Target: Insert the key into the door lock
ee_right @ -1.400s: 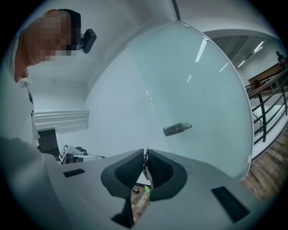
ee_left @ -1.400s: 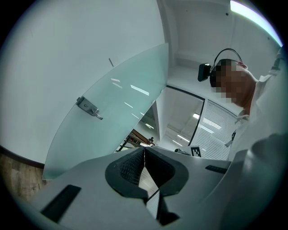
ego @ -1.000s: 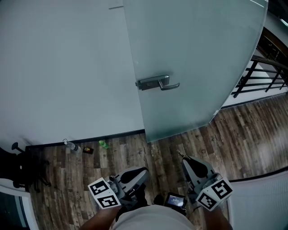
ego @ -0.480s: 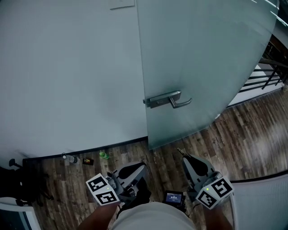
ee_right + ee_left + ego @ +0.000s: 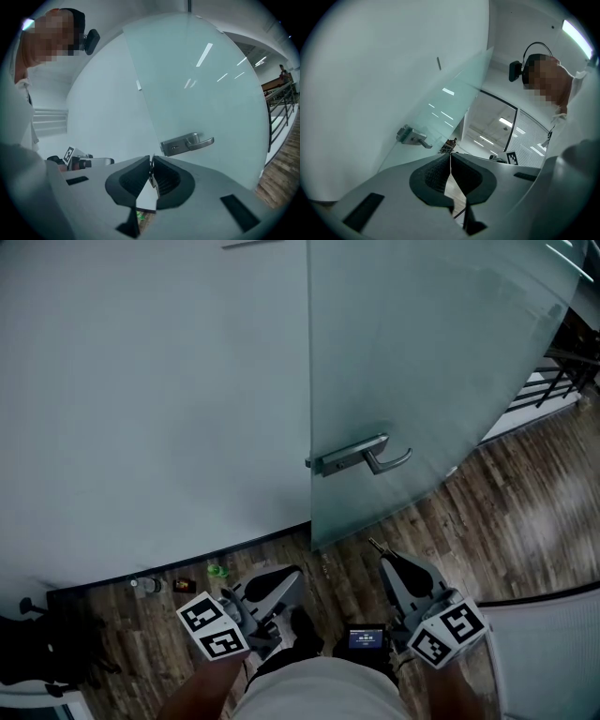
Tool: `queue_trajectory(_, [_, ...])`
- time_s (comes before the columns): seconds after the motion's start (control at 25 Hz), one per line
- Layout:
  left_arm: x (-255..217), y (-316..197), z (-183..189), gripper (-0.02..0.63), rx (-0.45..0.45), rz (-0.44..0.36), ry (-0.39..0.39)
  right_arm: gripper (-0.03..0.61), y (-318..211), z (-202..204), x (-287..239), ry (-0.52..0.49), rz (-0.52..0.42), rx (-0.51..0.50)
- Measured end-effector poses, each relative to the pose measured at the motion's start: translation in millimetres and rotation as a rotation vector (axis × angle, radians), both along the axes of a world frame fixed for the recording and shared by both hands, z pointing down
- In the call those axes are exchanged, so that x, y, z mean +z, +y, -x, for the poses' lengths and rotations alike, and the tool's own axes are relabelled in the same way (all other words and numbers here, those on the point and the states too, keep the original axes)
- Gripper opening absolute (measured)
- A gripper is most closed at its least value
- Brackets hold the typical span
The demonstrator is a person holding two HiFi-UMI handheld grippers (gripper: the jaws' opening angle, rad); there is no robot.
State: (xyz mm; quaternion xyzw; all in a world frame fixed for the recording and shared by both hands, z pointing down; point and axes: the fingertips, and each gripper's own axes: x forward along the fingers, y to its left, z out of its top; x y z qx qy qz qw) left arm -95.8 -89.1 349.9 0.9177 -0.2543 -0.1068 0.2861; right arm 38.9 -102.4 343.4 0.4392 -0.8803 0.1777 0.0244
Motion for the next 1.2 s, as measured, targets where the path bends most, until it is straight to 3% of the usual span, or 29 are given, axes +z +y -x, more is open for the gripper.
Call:
queue_trajectory(0.44, [9,-34,-6,0.018,-0.06,0.007,-0.04,0.035,-30,-4,7,0.025,0.011,-0.027])
queue_trajectory(0.92, [12,-86,-10,0.018,-0.17,-0.023,-0.139,0.034,-72,-2,14,0.048,-0.001,-0.057])
queue_trajectory(1.2, [21,-105,-8,0.023,-0.189,-0.011,-0.179,0.034,-88,1,19,0.053,-0.003,-0.062])
